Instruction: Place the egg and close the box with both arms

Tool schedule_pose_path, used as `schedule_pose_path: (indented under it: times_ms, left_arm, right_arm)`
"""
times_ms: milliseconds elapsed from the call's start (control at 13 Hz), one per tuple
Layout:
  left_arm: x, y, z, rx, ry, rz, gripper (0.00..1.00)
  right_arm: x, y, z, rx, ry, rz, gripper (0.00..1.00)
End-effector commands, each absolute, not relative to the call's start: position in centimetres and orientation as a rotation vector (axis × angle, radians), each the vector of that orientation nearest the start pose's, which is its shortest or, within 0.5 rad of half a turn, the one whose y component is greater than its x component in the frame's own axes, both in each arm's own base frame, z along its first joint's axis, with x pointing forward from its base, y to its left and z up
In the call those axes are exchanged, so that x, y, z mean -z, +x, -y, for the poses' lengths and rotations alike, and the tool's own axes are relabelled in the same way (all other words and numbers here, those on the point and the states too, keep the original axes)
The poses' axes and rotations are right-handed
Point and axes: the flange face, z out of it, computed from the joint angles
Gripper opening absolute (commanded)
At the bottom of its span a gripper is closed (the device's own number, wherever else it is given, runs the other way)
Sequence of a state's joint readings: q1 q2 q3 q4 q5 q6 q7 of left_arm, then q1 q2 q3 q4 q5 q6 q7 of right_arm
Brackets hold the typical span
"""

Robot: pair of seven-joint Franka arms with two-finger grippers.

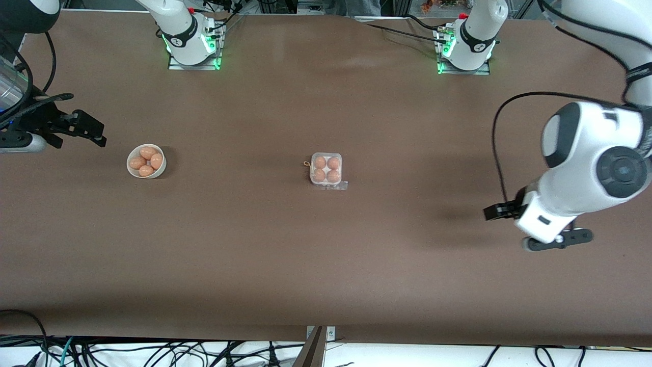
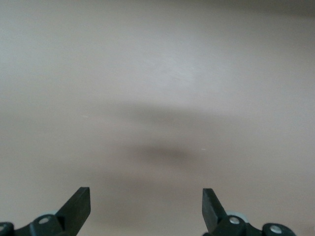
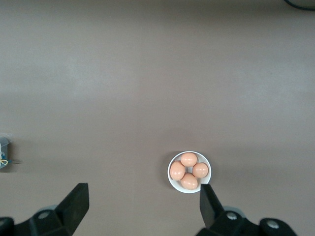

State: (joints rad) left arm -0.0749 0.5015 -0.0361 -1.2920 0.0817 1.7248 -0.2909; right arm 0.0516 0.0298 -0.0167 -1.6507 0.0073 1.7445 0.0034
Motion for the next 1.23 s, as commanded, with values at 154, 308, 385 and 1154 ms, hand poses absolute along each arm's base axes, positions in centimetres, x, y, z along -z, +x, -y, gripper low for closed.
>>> schedule_pose_path:
  times_ms: [154, 308, 385, 1154]
  left_arm:
    - [-50.9, 65.0, -0.4, -0.060, -3.021, 0.032, 1.00]
    - [-52.8, 63.2, -2.3, -0.042, -3.028, 0.040, 1.00]
    - [-53.4, 62.1, -2.4, -0.040, -3.053, 0.051, 1.00]
    - [-53.5, 57.8, -0.7, 0.037, -3.170, 0.076, 1.00]
  right_arm:
    - [-58.8, 57.3, -1.9, 0.106, -3.143, 0.061, 1.00]
    - [-58.8, 57.3, -1.9, 0.106, -3.143, 0.059, 1.00]
    - [-58.8, 57.3, -1.9, 0.106, -3.143, 0.061, 1.00]
    - [-58.8, 57.2, -1.8, 0.104, -3.143, 0.059, 1.00]
